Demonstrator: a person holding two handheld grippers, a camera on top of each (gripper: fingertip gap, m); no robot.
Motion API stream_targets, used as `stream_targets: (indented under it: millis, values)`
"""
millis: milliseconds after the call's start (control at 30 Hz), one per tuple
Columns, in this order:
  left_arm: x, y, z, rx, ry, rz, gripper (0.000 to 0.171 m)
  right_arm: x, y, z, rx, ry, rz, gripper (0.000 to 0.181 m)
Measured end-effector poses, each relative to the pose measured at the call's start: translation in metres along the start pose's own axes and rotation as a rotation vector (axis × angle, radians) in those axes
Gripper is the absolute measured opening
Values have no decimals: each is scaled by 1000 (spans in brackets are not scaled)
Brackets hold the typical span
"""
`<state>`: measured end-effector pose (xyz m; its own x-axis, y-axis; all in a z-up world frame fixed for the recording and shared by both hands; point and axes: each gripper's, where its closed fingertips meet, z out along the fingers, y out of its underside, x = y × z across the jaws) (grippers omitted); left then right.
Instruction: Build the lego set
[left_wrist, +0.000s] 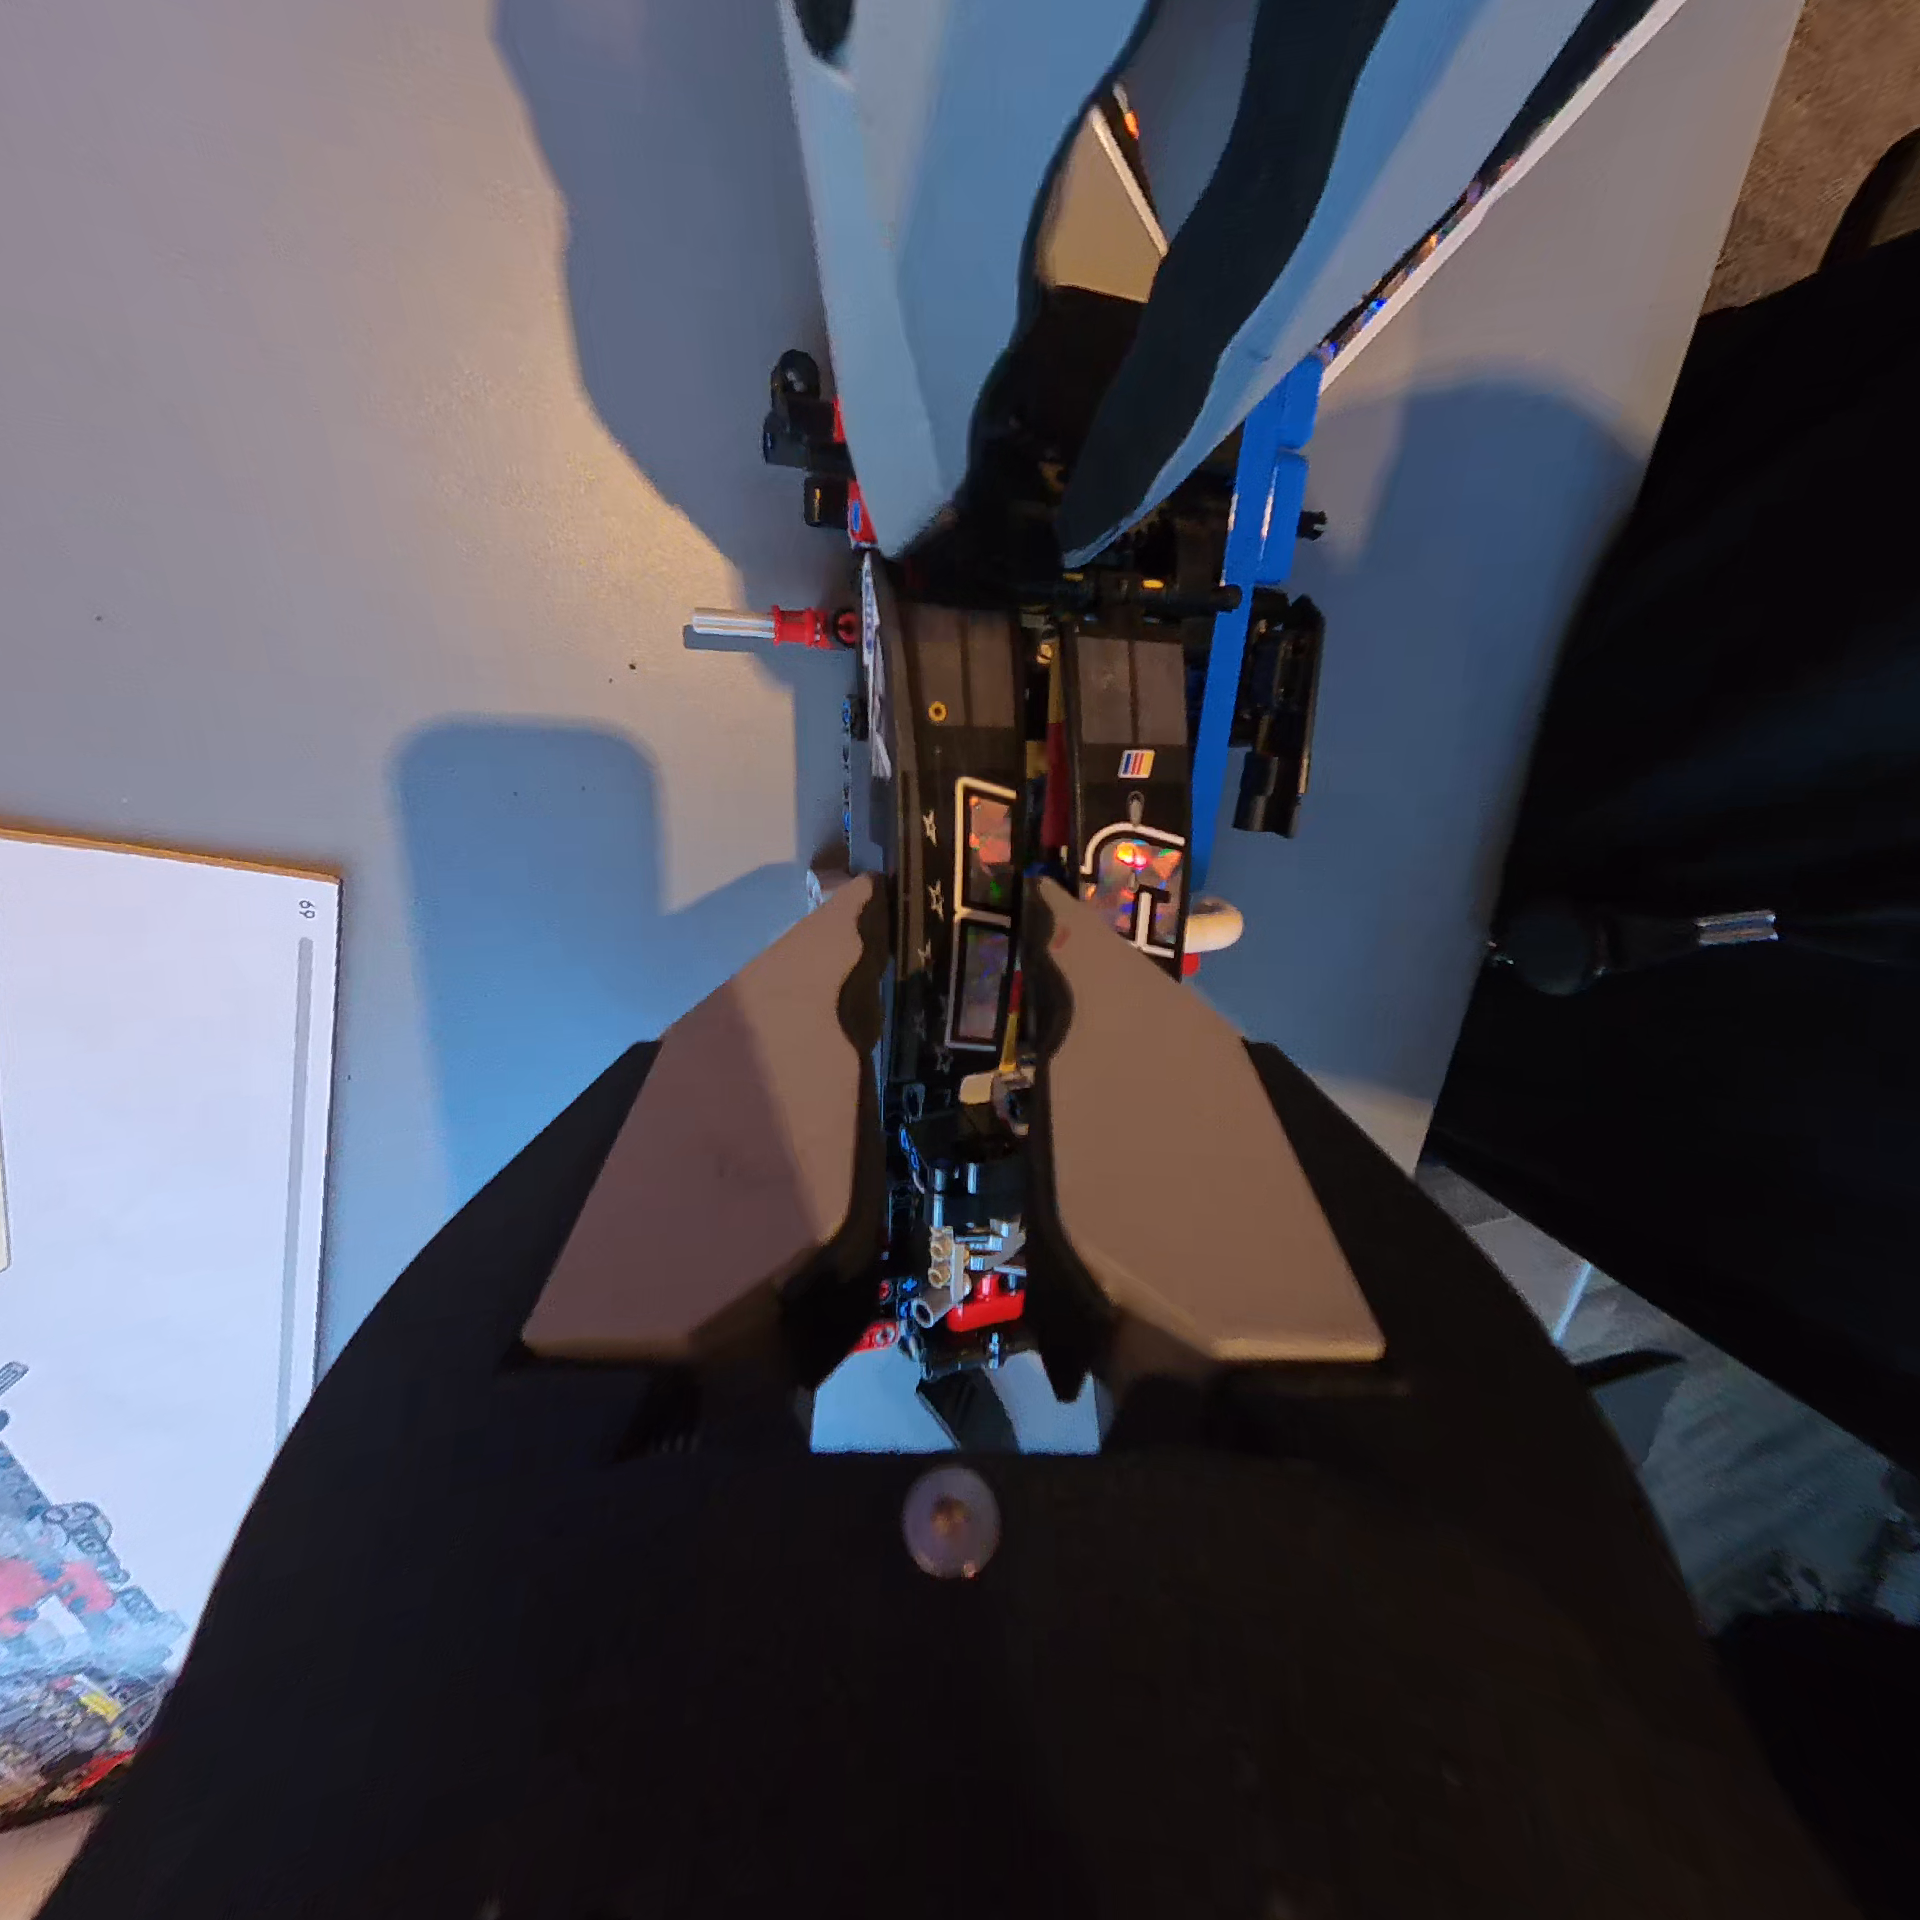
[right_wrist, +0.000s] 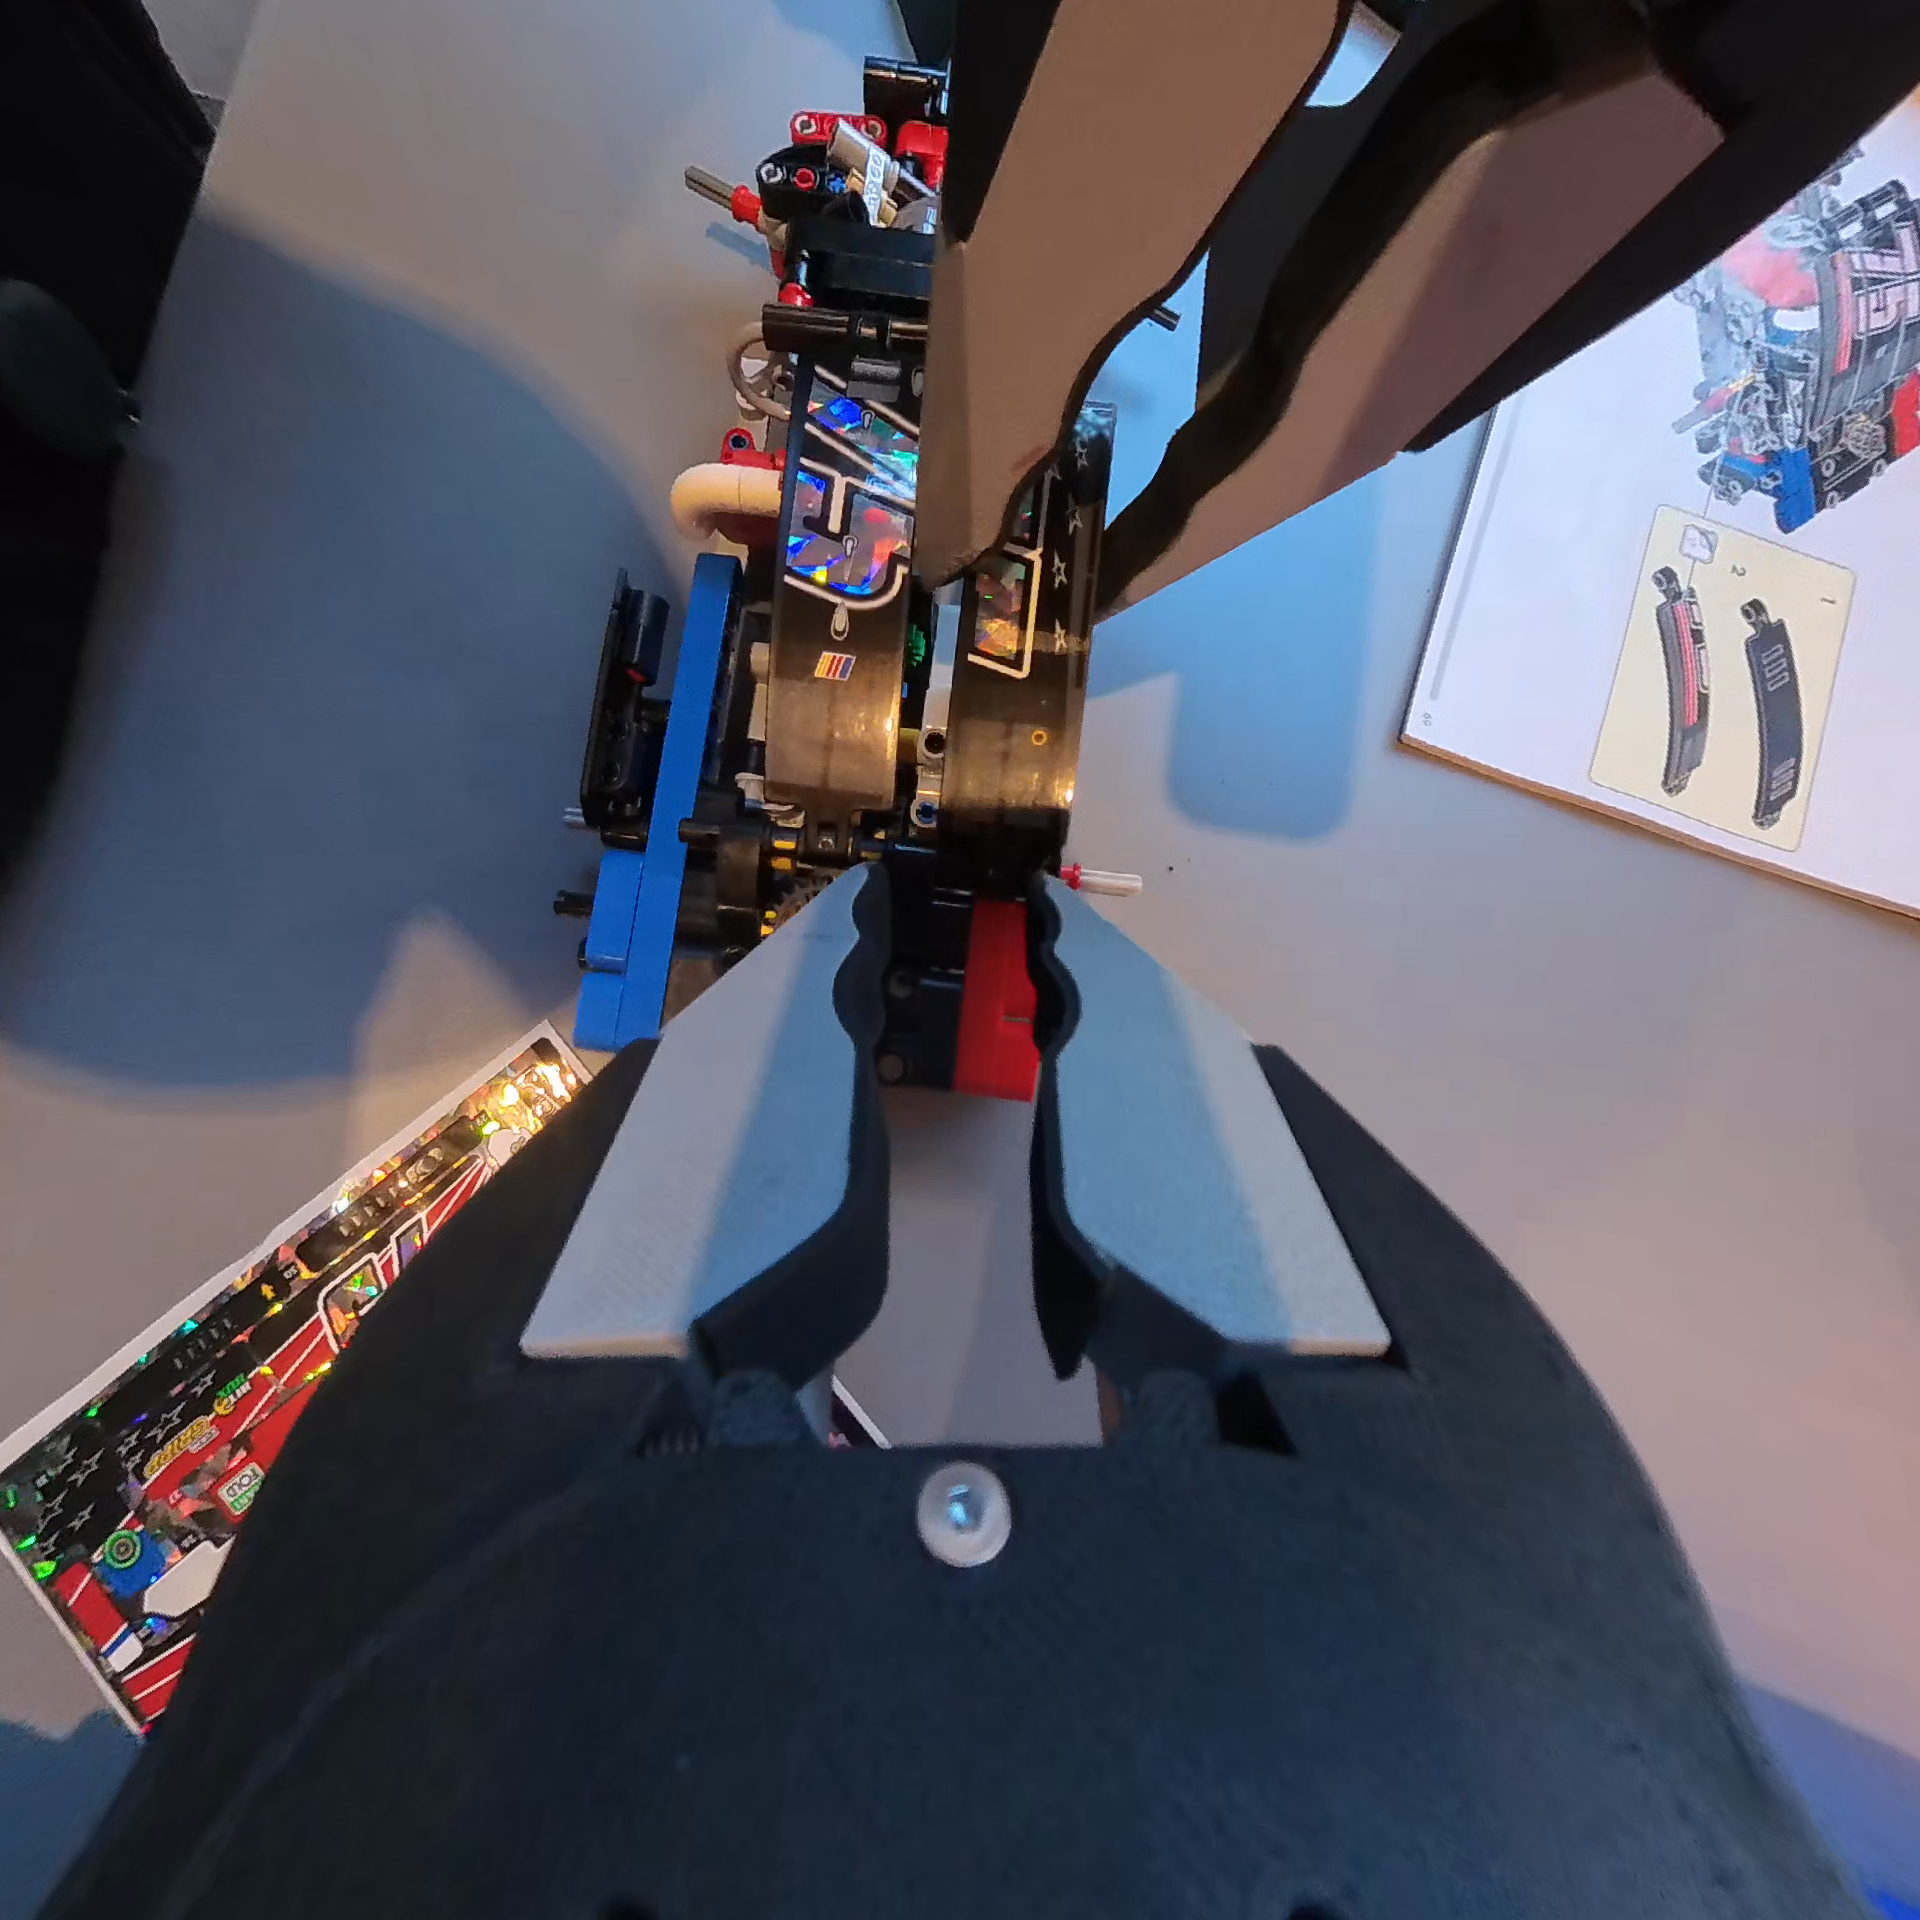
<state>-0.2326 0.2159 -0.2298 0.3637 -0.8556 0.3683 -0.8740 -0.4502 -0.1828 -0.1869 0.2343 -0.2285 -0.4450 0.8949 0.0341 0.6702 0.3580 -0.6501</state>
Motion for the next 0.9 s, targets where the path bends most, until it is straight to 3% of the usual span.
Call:
stream_targets:
  millis: [533,767,900]
  values:
    - [2,5,0,-37,-5,-14,21,-3,-2,1,-3,-7,-19,20]
    - [2,7,-2,105,-37,-44,21,-1,-7,3,100,31,41,24]
    - [5,11,-9,274,-84,-62,21,0,-16,-8,256,50,127,28]
